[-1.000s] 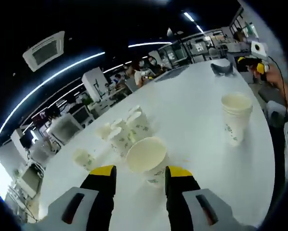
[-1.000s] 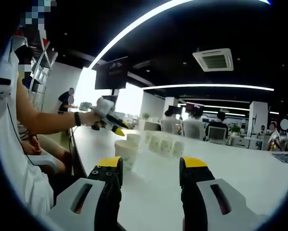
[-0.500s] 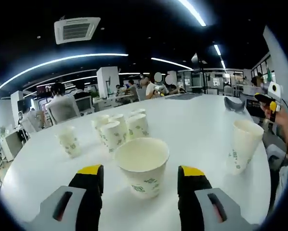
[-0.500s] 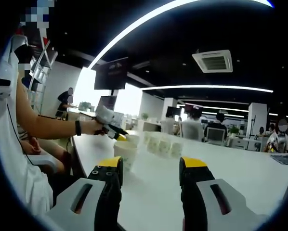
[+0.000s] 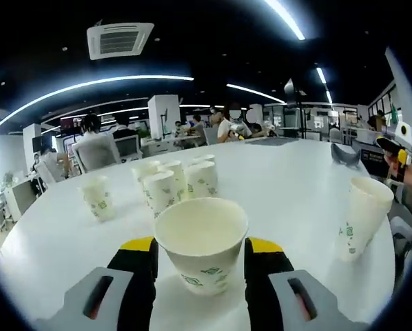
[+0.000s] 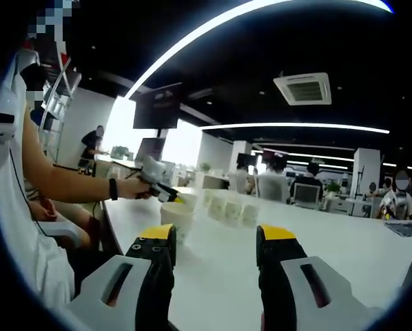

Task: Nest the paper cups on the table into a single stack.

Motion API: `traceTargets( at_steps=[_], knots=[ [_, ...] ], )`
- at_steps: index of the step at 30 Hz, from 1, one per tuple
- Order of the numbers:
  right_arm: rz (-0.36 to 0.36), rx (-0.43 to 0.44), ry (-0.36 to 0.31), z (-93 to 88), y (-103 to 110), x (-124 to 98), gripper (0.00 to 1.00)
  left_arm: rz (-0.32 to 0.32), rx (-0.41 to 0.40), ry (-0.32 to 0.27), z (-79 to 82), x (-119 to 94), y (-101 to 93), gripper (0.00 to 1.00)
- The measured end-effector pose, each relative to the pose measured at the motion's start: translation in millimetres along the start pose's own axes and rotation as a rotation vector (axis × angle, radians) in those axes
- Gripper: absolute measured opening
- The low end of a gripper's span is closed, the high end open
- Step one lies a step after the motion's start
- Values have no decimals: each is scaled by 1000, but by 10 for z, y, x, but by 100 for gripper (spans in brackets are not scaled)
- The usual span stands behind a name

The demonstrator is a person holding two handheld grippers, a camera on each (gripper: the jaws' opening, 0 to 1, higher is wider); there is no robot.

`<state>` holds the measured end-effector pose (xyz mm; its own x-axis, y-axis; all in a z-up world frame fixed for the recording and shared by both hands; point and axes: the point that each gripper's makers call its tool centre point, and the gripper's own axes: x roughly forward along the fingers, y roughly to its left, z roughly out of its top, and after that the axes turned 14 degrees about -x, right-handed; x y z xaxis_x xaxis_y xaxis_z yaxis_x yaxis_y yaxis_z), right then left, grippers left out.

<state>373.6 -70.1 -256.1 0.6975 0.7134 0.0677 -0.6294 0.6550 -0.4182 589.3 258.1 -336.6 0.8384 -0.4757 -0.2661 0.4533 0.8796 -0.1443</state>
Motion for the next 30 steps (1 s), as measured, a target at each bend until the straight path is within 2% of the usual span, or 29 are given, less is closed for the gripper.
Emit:
traceTargets(
  at_steps=[4, 10, 16, 30],
  knots=[
    [-1, -1, 1, 0, -8, -6, 49, -2, -27, 4, -48, -10, -47, 49],
    [-3, -2, 2, -3, -17, -8, 49, -12, -53, -14, -14, 24, -21, 47],
    [-7, -4, 3, -4, -56, -20, 49, -18, -61, -35, 9, 35, -76, 46],
    [-12, -2, 3, -23, -92, -39, 49, -64, -73, -86, 325, -163, -345, 44]
  ],
)
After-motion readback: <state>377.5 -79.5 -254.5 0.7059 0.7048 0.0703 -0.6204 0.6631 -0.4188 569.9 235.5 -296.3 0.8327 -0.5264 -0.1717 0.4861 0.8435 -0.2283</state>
